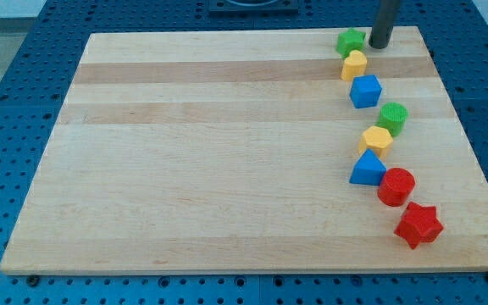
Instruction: Point your arm to the yellow heart
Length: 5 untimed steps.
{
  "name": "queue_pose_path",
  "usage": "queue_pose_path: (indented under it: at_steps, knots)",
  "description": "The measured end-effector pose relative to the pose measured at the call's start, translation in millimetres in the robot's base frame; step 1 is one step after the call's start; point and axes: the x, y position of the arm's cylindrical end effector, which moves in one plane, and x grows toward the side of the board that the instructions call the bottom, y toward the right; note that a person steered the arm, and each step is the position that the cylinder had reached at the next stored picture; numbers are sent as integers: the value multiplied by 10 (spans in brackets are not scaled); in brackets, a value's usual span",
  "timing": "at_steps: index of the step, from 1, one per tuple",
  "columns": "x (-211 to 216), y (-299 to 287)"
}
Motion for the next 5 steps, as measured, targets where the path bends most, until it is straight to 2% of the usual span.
queue_pose_path:
  at_steps: [2, 5]
  knots:
    - [344, 163]
    - [350, 125]
